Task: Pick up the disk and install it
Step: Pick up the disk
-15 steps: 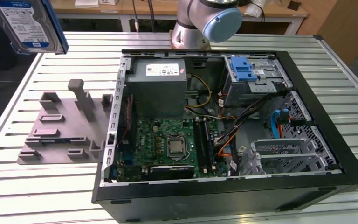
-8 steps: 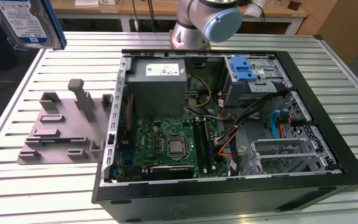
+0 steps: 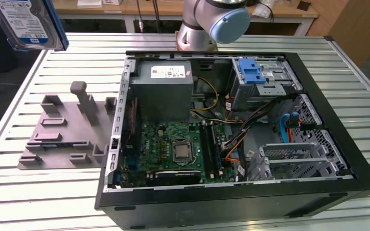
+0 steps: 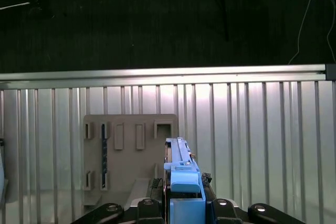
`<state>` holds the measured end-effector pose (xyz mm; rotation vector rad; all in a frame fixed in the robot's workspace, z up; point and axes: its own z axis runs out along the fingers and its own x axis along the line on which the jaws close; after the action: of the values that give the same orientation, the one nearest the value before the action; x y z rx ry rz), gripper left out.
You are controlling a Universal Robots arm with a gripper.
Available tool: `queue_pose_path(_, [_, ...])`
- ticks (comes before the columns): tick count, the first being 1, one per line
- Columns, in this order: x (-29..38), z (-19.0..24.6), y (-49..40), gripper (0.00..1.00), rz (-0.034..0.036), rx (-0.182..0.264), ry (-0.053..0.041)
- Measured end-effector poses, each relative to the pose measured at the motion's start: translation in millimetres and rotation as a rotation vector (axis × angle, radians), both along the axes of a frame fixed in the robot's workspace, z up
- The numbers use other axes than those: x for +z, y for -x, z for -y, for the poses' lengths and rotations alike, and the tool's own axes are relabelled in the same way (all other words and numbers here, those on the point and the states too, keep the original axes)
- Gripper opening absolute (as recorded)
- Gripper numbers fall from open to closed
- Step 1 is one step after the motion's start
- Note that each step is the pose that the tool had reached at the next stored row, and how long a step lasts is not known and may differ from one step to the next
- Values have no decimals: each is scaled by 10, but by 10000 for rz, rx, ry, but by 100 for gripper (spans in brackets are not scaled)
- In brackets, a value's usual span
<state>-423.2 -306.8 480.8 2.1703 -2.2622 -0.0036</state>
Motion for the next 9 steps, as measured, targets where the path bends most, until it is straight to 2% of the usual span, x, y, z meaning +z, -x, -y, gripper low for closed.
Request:
queue_pose_path(4, [1,23,0,36,-2,-1,1])
queue_pose_path(9, [1,114,0,36,0,0,1])
